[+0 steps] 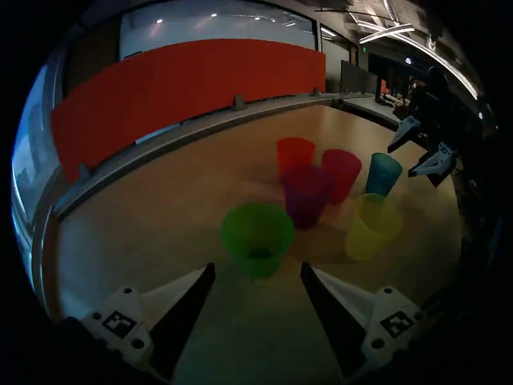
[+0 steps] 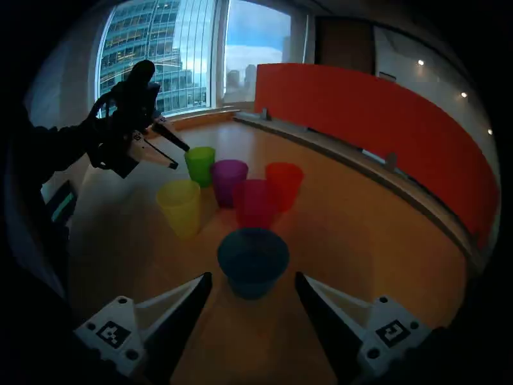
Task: Pour water
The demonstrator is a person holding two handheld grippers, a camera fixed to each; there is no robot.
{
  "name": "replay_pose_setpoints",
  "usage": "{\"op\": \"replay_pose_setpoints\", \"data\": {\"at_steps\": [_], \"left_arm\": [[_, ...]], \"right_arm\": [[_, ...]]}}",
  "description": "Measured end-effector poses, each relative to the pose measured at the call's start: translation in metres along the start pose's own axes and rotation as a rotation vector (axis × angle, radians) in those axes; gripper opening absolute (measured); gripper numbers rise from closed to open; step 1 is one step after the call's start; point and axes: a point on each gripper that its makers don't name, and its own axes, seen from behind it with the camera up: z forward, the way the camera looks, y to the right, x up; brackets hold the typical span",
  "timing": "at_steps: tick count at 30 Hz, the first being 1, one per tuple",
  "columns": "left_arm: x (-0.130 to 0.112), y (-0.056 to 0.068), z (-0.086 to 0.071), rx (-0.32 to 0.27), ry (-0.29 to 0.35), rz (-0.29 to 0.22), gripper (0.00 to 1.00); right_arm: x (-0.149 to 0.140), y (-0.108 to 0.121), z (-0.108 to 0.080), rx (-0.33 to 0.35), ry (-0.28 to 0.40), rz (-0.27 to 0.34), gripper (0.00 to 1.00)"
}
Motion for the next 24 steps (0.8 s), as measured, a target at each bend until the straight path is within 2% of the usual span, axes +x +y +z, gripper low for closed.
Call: {"op": "replay_pose_setpoints", "data": {"at_steps": [8,15,24], "left_arm": [[-0.001,-0.006,0.015,-0.008,-0.020,0.000,1.00],[0.004,-0.005,0.027,-0.037,-0.017,-0.010,1.00],[0.013,-0.003,0.040,-0.053,-0.017,0.001,1.00]], "right_arm": [[-0.004,0.001,0.012,0.000,-0.016,0.000,1.00],[-0.006,0.003,0.022,0.003,-0.024,0.009,1.00],[-0.002,0.003,0.034,0.013,-0.025,0.005,1.00]]}}
